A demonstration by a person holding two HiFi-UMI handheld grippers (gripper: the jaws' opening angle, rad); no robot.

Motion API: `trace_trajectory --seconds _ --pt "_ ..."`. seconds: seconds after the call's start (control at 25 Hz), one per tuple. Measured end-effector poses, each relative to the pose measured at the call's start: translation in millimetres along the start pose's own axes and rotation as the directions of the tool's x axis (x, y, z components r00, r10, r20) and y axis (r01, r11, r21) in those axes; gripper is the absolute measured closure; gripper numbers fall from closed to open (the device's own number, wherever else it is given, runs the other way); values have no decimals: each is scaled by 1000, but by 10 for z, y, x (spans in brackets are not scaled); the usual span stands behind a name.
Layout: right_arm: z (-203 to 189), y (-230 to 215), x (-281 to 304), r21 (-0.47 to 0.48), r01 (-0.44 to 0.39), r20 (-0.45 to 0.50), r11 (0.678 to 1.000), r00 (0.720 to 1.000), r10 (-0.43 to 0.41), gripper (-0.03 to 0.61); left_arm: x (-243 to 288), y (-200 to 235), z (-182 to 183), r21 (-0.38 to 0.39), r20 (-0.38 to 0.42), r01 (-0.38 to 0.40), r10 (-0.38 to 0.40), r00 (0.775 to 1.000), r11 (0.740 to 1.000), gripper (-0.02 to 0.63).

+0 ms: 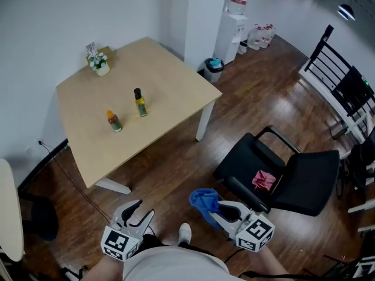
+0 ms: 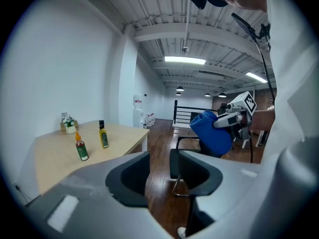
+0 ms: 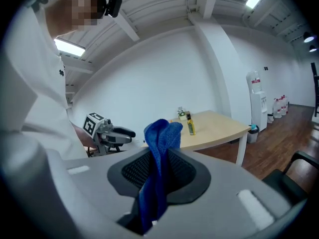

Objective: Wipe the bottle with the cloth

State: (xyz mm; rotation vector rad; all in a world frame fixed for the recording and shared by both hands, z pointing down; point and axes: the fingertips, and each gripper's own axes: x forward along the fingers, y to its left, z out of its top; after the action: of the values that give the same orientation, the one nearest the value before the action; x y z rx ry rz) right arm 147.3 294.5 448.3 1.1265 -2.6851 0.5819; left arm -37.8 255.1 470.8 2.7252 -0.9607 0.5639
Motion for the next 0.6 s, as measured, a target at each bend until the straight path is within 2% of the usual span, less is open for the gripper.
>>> trace_trajectory --seconds 0.12,0.32,0.44,0.6 --pt "-7 173 -135 7 25 25 1000 999 -25 491 -51 -60 112 -9 34 30 -30 999 999 425" --pt "40 522 -92 4 51 59 999 997 -51 491 -357 -106 291 36 84 79 -82 993 996 425" --pt "63 779 105 0 51 61 999 997 -51 491 -677 39 202 38 89 72 -75 993 997 425" --pt "145 1200 338 -30 29 63 999 998 -27 492 -1107 297 -100 0 70 32 -32 997 999 425"
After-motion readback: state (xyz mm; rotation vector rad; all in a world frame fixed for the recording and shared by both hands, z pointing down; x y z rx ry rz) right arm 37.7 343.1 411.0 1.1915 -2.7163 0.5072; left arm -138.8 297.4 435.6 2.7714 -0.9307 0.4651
